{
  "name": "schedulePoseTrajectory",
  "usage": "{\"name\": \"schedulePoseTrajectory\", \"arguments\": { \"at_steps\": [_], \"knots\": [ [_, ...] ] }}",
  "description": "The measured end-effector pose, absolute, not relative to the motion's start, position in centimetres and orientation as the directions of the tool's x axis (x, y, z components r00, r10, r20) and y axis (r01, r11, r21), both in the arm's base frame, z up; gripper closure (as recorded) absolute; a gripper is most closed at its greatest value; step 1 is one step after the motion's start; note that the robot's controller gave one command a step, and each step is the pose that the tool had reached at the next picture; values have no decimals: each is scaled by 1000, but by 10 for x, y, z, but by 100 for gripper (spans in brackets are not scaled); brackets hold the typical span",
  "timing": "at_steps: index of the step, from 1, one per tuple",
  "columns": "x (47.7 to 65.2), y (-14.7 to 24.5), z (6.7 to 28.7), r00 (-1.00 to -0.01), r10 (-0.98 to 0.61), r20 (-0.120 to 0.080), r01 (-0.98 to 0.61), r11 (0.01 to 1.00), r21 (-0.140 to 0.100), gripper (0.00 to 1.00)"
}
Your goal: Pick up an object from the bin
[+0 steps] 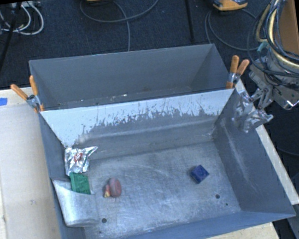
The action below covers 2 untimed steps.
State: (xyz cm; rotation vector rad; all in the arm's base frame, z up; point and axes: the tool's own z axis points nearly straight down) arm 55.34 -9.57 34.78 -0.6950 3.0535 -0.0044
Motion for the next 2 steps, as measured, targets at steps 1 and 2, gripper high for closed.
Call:
{"name": "schedulePoseTrajectory", "arguments": {
  "at_steps": [1, 2],
  "knots": [
    [560, -139, 201, -841, -541, 5, -541, 841, 7, 100],
    [561, -139, 206, -842, -539, -1, -539, 842, 2, 0]
  ]
}}
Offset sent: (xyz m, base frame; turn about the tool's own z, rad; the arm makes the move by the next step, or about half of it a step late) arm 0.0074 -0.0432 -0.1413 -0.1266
